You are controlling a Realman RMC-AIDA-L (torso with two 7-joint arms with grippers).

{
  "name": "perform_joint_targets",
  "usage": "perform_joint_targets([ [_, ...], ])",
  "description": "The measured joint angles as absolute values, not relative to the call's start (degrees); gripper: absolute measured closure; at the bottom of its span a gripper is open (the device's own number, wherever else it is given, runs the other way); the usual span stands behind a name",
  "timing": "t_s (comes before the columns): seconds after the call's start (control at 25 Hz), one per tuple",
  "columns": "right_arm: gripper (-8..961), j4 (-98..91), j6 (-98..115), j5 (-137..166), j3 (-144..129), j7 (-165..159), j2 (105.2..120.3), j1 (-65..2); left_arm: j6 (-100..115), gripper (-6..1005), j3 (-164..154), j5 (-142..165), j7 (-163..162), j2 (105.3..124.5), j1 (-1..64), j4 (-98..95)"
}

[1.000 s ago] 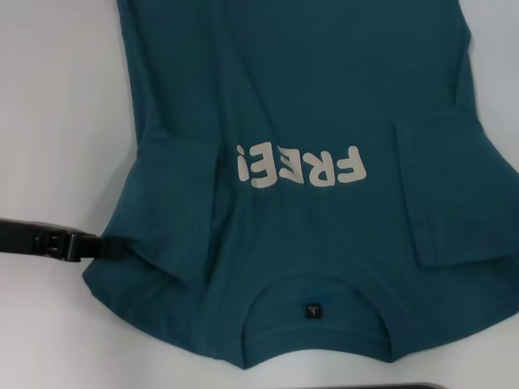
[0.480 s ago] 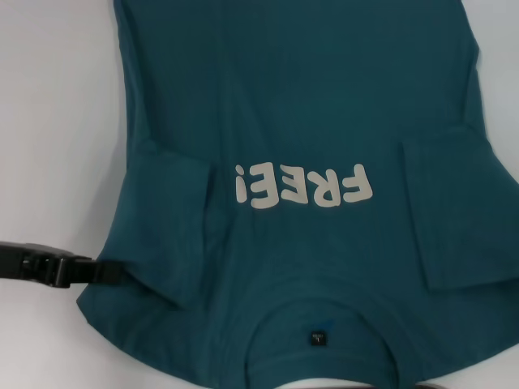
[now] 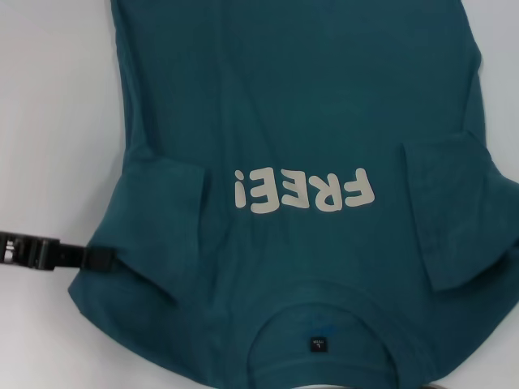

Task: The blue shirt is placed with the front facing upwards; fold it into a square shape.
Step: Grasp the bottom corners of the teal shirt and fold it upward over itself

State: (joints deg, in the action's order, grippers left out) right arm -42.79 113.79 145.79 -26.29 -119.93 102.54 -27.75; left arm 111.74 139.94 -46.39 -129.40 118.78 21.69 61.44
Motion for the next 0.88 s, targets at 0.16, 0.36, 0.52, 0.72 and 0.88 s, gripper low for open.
perform_joint_targets([
  [0.16, 949, -42.32, 113.56, 144.70, -24.50, -120.18, 102.40, -28.66, 111.31, 972, 143.66, -46.41, -127.16, 116.68, 24.16, 54.83],
  [0.36, 949, -42.29, 112.56, 144.60, -22.01, -120.95, 102.33, -30.13, 110.13, 971, 145.06, -46.40, -126.37, 114.97, 26.05, 51.37],
  [0.52, 949, -41.62, 111.26, 144.52, -20.58, -121.22, 102.40, -31.02, 108.09, 971, 146.36, -46.25, -127.13, 113.22, 27.82, 46.88],
  [0.72, 949, -40.60, 110.31, 144.49, -18.41, -121.21, 102.32, -31.26, 106.73, 970, 148.41, -46.30, -128.29, 111.45, 29.26, 42.62],
  [0.88, 948, -40.61, 109.91, 143.64, -16.16, -121.27, 102.16, -30.80, 106.66, 970, 149.54, -46.32, -129.99, 110.90, 29.63, 42.18],
])
